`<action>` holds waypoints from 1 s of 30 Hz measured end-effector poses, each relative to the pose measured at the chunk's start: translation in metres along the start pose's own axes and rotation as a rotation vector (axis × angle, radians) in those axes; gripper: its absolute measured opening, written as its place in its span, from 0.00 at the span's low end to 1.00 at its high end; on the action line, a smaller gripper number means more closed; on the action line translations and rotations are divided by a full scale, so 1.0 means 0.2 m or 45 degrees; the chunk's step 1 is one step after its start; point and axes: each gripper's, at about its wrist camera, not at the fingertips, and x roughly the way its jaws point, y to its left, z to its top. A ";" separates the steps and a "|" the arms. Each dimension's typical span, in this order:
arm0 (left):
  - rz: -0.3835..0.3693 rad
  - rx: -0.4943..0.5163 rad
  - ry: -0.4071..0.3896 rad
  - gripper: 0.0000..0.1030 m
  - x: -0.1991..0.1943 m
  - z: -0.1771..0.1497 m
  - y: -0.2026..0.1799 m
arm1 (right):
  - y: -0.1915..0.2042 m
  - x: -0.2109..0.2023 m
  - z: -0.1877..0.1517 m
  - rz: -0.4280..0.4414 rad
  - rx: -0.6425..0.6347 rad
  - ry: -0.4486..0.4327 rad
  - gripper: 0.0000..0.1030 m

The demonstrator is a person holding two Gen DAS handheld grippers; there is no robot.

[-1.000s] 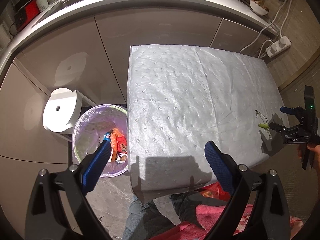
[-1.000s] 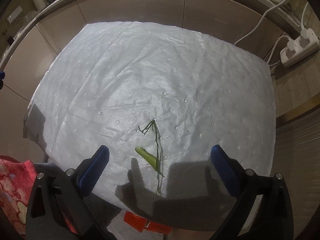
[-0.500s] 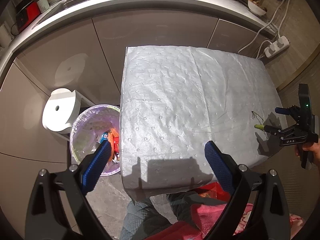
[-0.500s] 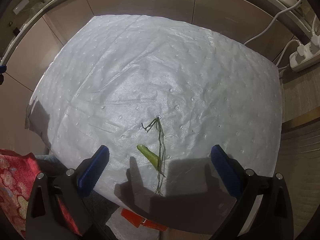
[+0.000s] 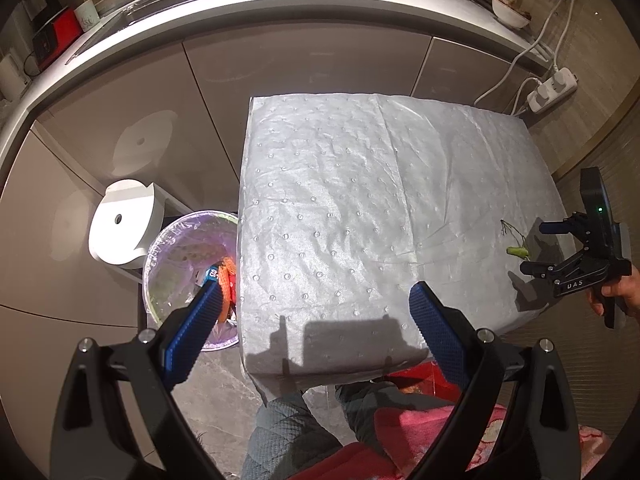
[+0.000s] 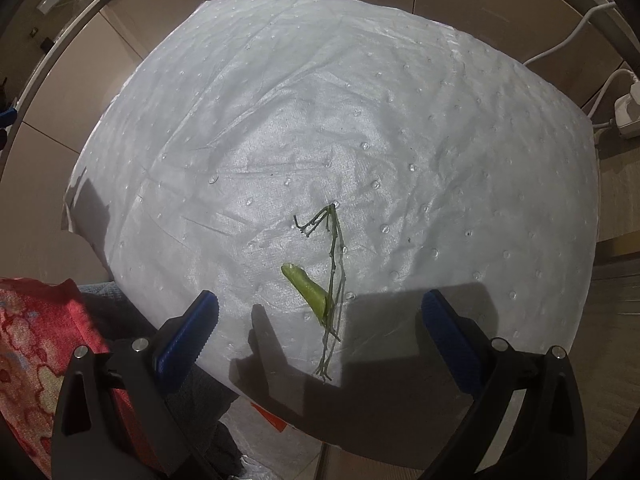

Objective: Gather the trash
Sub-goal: 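Lower the right tool onto the green chili stem and close on it, then carry the chili over the bin and open the right tool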

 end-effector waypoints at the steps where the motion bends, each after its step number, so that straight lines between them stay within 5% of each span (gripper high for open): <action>1: 0.004 -0.001 0.003 0.87 0.00 0.00 0.00 | 0.01 0.00 -0.01 -0.007 -0.017 -0.011 0.98; 6: 0.013 -0.020 -0.002 0.87 -0.01 -0.01 0.02 | 0.03 0.02 0.00 0.013 -0.040 -0.022 0.97; 8: 0.016 -0.029 -0.003 0.87 -0.02 -0.01 0.02 | 0.04 0.03 0.01 -0.040 -0.057 -0.016 0.86; 10: 0.016 -0.038 -0.003 0.87 -0.02 -0.01 0.03 | 0.02 0.05 0.02 0.012 -0.034 0.021 0.43; 16: 0.017 -0.049 -0.003 0.87 -0.02 -0.03 0.04 | -0.03 0.05 0.02 0.080 0.000 0.028 0.05; 23: 0.015 -0.070 -0.013 0.87 -0.03 -0.03 0.07 | 0.03 -0.02 0.03 0.025 -0.026 -0.037 0.03; 30: -0.008 -0.131 -0.055 0.87 -0.06 -0.04 0.18 | 0.34 -0.15 0.23 0.069 -0.103 -0.145 0.03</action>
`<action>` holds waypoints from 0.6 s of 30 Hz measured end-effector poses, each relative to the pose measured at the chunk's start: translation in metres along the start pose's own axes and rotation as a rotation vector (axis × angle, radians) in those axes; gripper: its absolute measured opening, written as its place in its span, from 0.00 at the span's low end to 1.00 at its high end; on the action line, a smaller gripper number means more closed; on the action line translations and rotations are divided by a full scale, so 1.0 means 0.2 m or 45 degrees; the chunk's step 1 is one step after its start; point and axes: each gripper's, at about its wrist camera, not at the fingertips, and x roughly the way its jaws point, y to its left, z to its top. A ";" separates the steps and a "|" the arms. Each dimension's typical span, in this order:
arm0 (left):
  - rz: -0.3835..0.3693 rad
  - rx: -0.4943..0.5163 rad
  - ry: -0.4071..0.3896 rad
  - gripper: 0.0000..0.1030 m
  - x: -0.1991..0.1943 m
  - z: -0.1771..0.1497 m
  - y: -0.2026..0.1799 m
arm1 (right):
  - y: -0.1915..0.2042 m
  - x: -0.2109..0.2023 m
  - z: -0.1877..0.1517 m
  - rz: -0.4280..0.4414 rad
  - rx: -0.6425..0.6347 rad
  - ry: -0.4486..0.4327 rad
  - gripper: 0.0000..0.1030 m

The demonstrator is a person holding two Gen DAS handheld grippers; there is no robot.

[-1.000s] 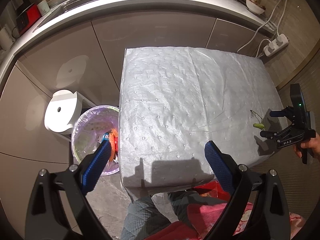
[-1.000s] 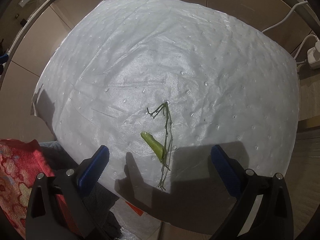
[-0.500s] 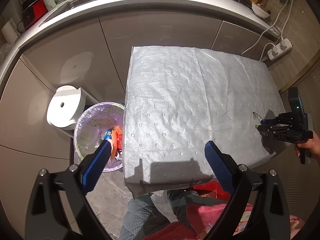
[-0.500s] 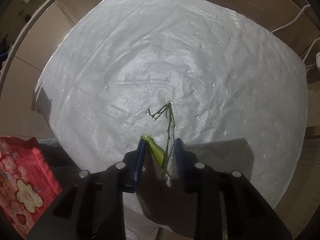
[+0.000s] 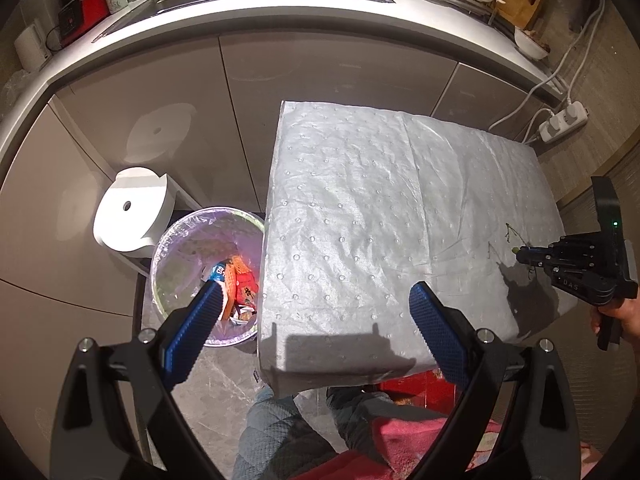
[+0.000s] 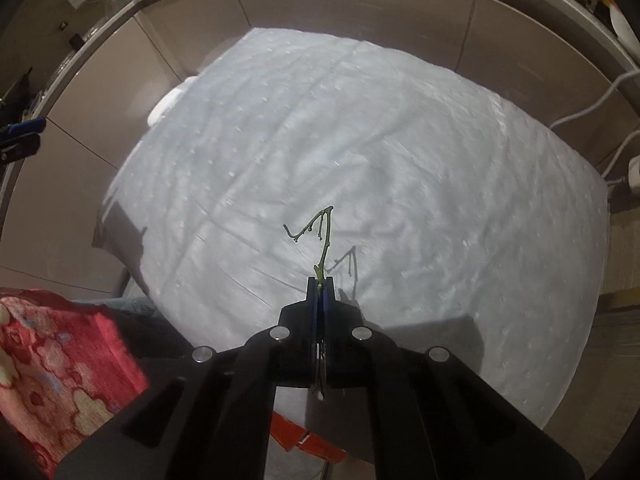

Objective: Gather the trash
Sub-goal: 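Carry the chili over the bin and open the right tool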

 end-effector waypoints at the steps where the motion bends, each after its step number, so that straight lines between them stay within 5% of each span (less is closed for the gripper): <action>1: 0.000 -0.013 -0.004 0.87 0.00 0.00 0.03 | 0.07 0.01 0.05 0.015 -0.023 -0.015 0.03; 9: 0.029 -0.123 -0.019 0.87 -0.03 -0.02 0.37 | 0.66 0.21 0.47 0.207 -0.131 -0.076 0.03; 18: -0.039 -0.128 0.002 0.87 0.01 -0.04 0.66 | 1.08 0.60 0.86 0.316 -0.172 0.040 0.03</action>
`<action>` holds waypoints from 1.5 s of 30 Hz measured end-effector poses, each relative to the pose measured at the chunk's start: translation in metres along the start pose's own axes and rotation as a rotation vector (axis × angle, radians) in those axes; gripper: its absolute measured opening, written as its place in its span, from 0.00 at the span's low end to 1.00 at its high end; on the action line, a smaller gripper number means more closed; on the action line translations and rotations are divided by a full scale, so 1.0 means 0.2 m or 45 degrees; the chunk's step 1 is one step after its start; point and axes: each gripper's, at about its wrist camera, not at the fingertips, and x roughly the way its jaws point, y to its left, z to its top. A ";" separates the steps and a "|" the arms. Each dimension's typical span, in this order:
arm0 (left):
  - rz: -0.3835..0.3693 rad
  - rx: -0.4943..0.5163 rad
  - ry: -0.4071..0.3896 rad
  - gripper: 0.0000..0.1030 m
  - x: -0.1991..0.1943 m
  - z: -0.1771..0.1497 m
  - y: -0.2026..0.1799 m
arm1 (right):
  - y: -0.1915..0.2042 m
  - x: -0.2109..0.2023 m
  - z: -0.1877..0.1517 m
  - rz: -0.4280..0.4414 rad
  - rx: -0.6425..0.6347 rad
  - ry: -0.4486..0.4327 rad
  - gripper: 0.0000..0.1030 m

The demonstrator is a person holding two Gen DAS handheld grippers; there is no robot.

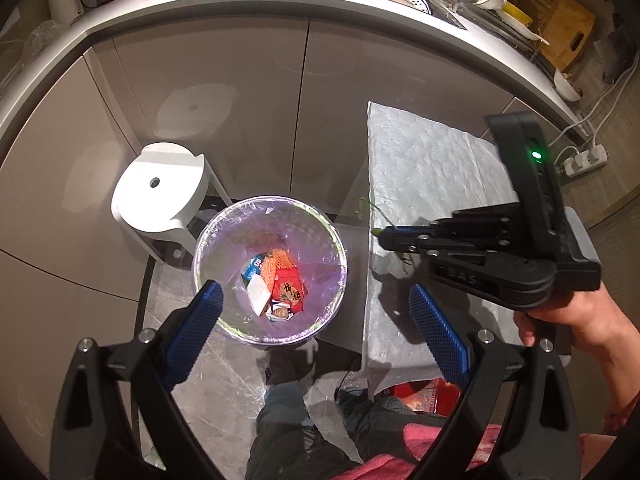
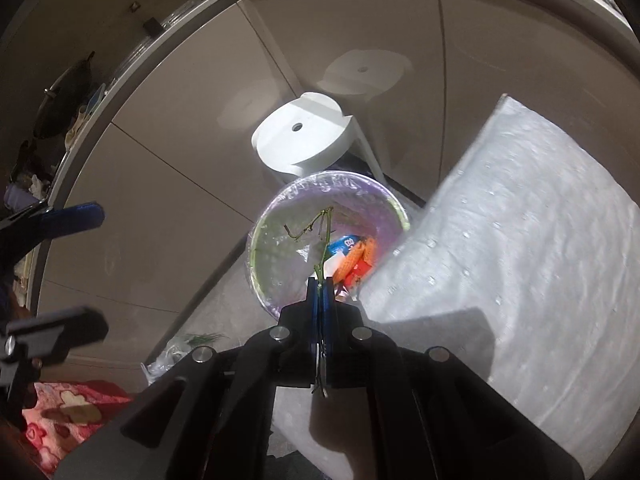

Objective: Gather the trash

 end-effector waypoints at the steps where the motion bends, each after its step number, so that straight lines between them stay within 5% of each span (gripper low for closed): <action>1: -0.007 0.010 0.003 0.87 0.01 0.00 0.02 | 0.02 0.05 0.04 0.005 -0.006 0.025 0.03; 14: -0.066 0.084 0.079 0.87 0.14 0.04 0.26 | 0.16 0.66 0.26 -0.051 -0.009 0.300 0.07; 17: -0.074 0.100 0.091 0.87 0.16 0.05 0.31 | 0.16 0.73 0.27 -0.068 0.009 0.333 0.28; 19: -0.077 0.113 0.093 0.88 0.17 0.05 0.32 | 0.17 0.75 0.27 -0.090 0.019 0.332 0.56; 24: -0.091 0.141 0.093 0.87 0.17 0.07 0.35 | 0.14 0.69 0.29 -0.103 0.087 0.264 0.62; 27: -0.106 0.183 0.074 0.87 0.14 0.09 0.33 | 0.12 0.52 0.28 -0.121 0.161 0.142 0.63; 32: -0.185 0.296 0.001 0.87 0.05 0.14 0.18 | 0.06 0.01 0.12 -0.246 0.286 -0.131 0.77; 39: -0.367 0.546 -0.118 0.88 -0.12 0.20 -0.18 | 0.04 -0.70 -0.37 -0.574 0.528 -0.398 0.88; 45: -0.552 0.681 -0.163 0.88 -0.29 0.19 -0.47 | 0.10 -1.08 -0.74 -0.833 0.789 -0.532 0.96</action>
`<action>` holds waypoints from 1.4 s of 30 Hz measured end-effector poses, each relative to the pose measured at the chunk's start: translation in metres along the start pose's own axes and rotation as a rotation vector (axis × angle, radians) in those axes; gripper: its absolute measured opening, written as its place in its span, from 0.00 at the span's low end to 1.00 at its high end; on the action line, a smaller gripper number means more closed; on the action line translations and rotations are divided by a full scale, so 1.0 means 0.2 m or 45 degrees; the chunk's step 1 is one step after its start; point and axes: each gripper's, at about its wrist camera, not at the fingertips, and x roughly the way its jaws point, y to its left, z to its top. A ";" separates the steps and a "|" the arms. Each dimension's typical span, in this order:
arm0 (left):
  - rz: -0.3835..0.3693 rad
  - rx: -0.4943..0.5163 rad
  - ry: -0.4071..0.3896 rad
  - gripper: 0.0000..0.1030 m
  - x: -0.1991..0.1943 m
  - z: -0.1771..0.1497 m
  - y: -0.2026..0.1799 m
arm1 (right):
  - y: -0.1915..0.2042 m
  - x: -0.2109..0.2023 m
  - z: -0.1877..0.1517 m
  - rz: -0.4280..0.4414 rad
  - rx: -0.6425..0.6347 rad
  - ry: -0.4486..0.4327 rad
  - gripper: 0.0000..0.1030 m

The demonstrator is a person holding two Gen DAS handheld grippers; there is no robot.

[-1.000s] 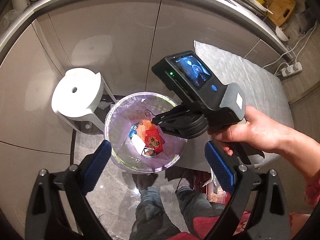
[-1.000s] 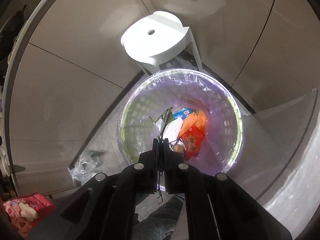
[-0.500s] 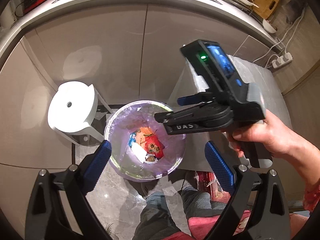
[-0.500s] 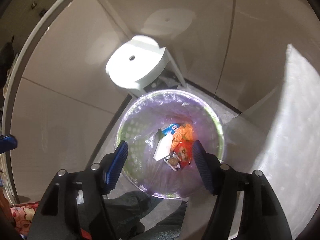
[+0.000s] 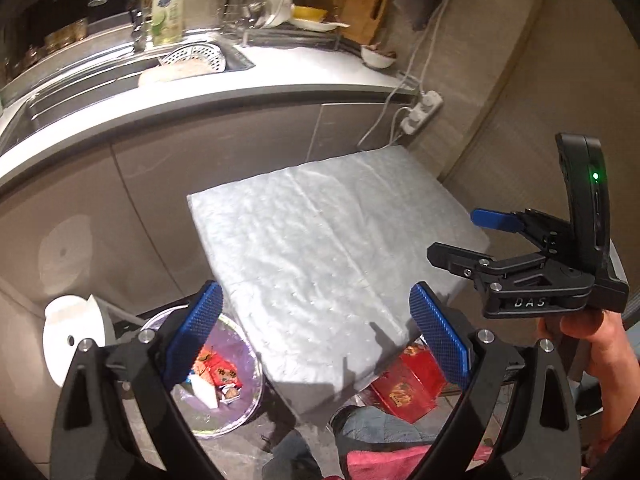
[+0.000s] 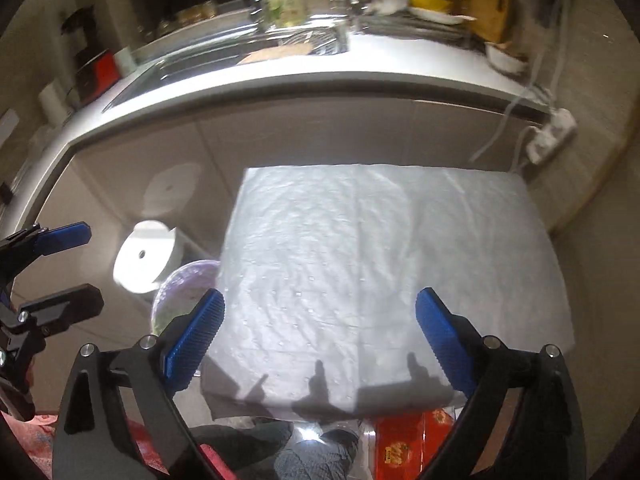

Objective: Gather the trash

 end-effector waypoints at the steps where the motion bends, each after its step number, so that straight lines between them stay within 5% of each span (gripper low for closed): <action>1: -0.017 0.018 -0.002 0.88 -0.01 0.01 -0.05 | -0.04 -0.05 -0.02 -0.024 0.030 -0.017 0.97; 7: -0.020 0.050 -0.017 0.88 -0.03 0.05 -0.25 | -0.21 -0.17 -0.10 -0.071 0.099 -0.072 0.98; 16: 0.189 -0.082 -0.089 0.88 -0.23 -0.06 -0.46 | -0.32 -0.38 -0.21 0.051 0.072 -0.139 0.98; 32: 0.542 -0.164 -0.437 0.93 -1.04 -0.20 -1.22 | -0.45 -1.44 -0.36 0.112 -0.018 -0.535 0.98; 42: 0.705 -0.194 -0.488 0.93 -1.27 -0.37 -1.45 | -0.47 -1.85 -0.58 0.078 -0.049 -0.739 0.98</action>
